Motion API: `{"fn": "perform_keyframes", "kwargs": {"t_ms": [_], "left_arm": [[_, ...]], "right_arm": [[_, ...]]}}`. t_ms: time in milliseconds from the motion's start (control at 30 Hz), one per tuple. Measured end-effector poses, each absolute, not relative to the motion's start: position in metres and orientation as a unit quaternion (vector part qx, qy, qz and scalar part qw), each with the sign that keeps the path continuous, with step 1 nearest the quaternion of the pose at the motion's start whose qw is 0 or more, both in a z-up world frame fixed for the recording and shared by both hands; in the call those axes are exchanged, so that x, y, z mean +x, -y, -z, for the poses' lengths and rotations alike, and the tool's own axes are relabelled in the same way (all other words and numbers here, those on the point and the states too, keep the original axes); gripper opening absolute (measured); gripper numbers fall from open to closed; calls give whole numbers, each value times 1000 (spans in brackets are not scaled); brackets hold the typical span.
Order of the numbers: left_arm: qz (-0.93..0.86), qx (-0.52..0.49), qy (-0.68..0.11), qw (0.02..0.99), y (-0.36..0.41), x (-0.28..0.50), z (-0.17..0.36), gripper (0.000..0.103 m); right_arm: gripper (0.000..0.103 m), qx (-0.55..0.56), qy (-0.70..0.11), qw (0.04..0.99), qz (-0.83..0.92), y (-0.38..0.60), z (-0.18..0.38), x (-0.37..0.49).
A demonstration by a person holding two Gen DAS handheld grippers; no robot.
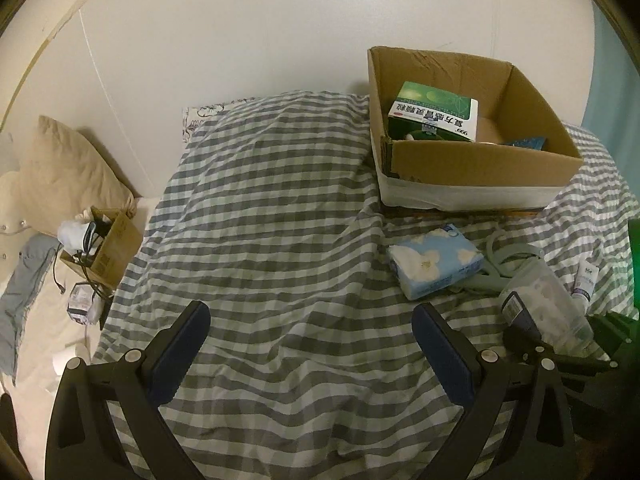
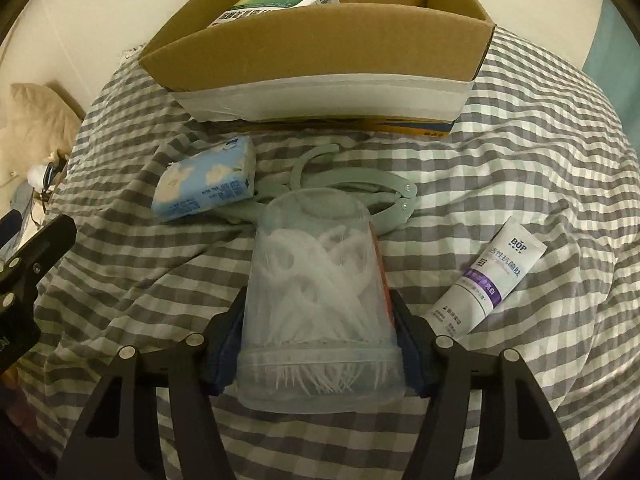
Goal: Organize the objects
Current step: 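Grasp the floss cup with the right gripper while the left gripper grasps the tissue pack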
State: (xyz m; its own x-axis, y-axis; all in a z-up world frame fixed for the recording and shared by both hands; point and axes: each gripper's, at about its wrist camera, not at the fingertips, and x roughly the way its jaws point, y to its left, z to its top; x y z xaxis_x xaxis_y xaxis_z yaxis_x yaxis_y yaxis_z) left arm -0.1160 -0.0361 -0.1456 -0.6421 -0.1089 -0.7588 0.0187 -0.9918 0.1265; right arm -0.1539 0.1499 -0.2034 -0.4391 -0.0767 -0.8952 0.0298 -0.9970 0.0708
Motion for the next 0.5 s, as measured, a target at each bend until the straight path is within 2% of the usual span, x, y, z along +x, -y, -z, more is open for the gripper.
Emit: {"fn": "perform_keyframes", "kwargs": {"t_ms": [500], "left_arm": [[900, 434, 35, 18, 3, -126, 147, 103]], "right_arm": [[63, 448, 58, 13, 892, -194, 142, -130]]}}
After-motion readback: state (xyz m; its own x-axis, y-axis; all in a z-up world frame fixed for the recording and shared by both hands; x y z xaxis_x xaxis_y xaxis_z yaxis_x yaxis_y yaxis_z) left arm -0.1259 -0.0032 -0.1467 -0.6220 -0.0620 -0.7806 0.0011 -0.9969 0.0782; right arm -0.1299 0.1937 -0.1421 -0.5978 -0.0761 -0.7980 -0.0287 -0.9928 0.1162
